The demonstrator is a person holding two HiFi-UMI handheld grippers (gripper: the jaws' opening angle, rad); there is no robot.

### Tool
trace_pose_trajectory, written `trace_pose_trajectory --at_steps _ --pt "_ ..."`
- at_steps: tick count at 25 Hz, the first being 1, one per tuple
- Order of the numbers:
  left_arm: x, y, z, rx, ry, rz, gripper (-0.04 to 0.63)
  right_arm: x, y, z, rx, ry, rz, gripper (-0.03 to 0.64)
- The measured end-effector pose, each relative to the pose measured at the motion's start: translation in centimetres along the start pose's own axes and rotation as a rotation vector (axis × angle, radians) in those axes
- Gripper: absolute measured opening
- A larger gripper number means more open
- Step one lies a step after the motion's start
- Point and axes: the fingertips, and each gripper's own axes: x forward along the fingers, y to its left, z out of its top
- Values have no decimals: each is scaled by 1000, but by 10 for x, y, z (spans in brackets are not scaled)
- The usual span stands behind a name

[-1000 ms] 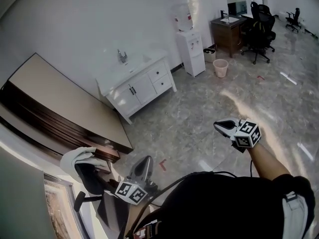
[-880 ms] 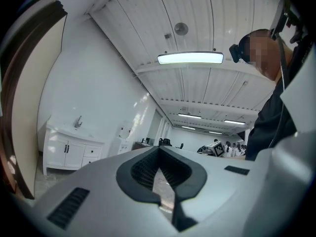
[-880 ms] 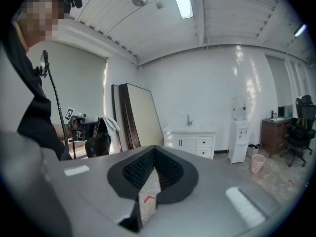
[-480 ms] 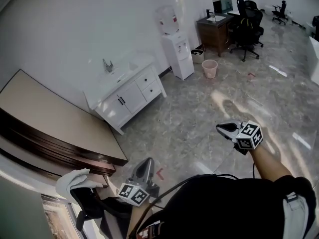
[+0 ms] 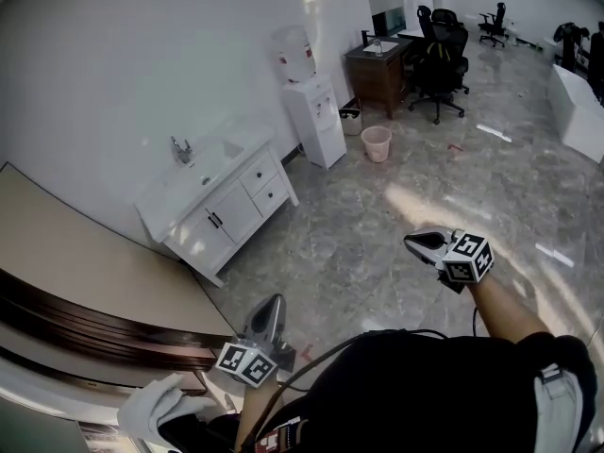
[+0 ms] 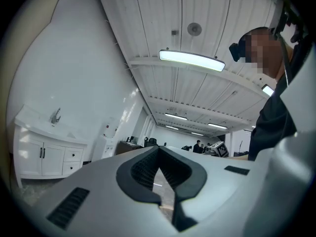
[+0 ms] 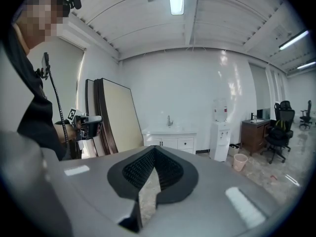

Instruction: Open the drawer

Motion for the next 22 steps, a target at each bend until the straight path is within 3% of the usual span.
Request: trace_pose_trajectory --at_steps 10,22 --pt "-21 106 32 5 -2 -10 2 96 22 27 2 -3 -14 -5" --pt "-34 172 42 -12 -27 158 2 203 10 43 -30 23 169 -5"
